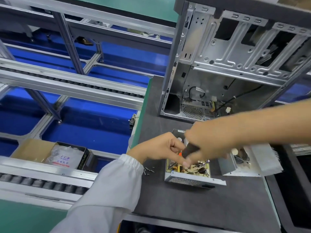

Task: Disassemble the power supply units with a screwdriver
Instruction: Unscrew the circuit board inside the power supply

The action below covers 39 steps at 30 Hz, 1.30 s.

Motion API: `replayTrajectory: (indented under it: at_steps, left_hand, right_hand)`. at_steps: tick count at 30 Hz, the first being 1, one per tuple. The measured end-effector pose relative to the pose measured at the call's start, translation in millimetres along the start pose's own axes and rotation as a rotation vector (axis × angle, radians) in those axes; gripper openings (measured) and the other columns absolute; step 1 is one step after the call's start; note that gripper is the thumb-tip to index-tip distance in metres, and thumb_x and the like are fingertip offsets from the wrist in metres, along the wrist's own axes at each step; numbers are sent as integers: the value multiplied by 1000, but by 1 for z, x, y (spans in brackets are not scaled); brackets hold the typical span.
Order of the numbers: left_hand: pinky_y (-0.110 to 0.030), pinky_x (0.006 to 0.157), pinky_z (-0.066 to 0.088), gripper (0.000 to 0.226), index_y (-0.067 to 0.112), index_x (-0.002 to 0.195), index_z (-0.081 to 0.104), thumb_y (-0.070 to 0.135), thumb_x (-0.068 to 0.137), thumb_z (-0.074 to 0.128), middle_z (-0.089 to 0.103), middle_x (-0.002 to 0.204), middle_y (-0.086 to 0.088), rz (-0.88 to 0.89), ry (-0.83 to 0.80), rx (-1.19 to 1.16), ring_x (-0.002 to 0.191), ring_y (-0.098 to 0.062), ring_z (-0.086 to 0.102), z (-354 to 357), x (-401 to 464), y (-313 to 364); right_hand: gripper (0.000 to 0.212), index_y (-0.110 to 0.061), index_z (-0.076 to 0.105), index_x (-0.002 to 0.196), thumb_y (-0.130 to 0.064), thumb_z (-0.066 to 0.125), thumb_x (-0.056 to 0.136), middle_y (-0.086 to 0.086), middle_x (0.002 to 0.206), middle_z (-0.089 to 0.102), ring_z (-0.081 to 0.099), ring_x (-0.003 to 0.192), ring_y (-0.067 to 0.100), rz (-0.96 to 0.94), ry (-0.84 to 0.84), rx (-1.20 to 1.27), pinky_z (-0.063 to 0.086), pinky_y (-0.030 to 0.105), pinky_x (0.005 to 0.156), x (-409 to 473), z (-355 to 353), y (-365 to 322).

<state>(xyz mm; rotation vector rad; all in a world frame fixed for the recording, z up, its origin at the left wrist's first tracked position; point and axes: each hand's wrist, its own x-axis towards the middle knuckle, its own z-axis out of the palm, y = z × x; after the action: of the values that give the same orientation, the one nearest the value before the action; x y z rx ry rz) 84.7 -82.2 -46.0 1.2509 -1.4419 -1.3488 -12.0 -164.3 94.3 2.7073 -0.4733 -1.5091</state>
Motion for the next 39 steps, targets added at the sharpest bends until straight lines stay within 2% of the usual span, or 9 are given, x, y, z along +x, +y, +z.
replayTrajectory:
  at_steps: [5,9,13,15,18,24,29,34,39]
  left_hand:
    - [-23,58,28,47,42,56,60,5,80,77,28,52,1,24,-10,-35,55,-11,34,-5,3,6]
    - [-19,68,49,12,-3,79,66,-6,76,77,60,68,-17,-14,-28,-7,71,-14,54,-8,-1,1]
    - [-13,53,28,39,25,59,56,-3,81,73,25,52,10,1,-40,-67,50,-6,23,-8,-7,3]
    - [-15,51,21,36,13,57,51,0,82,74,17,54,14,14,-31,-43,51,-5,17,-9,-6,2]
    - [-23,54,18,36,22,56,56,4,79,78,16,57,3,24,6,-15,54,-14,17,-6,-3,6]
    - [-29,56,26,33,13,75,53,6,70,85,28,63,-16,40,43,-21,58,-31,25,-1,0,8]
    - [-16,57,25,36,14,62,47,6,81,76,19,59,-8,41,15,-42,54,-17,21,-16,-10,5]
    - [-13,51,20,42,26,56,51,3,76,79,16,56,13,42,60,41,53,-4,17,-10,-11,2]
    - [-22,51,19,38,-10,96,59,1,70,84,23,62,-19,-32,57,-10,56,-17,17,-5,-7,6]
  right_hand:
    - [24,-13,60,97,-35,53,93,0,72,54,45,53,12,-170,260,-362,34,24,47,-2,4,2]
    - [24,-15,53,101,-18,57,78,4,90,59,54,75,20,-588,832,-945,42,29,46,2,32,12]
    - [44,-24,51,103,-47,71,72,-4,82,48,46,59,15,-473,722,-589,24,23,38,-6,30,13]
    - [62,-26,39,98,-82,22,77,-9,71,36,30,47,11,-290,676,-440,15,24,40,-11,27,13]
    - [68,-21,31,84,-73,-11,73,-6,58,30,27,45,14,-224,730,-432,17,26,41,-9,29,13]
    - [45,-29,49,102,-17,72,66,-3,87,40,37,69,12,-339,792,-467,9,17,41,-5,35,20]
    - [75,-37,29,112,-3,67,57,-2,98,43,48,76,16,-439,756,-284,6,16,42,-3,38,22]
    - [74,-28,32,106,-86,8,68,-7,79,45,30,51,6,-231,725,-184,20,21,43,-18,37,19]
    - [44,-21,40,114,-57,24,94,1,90,48,57,81,24,-183,743,-237,22,29,49,-10,50,-1]
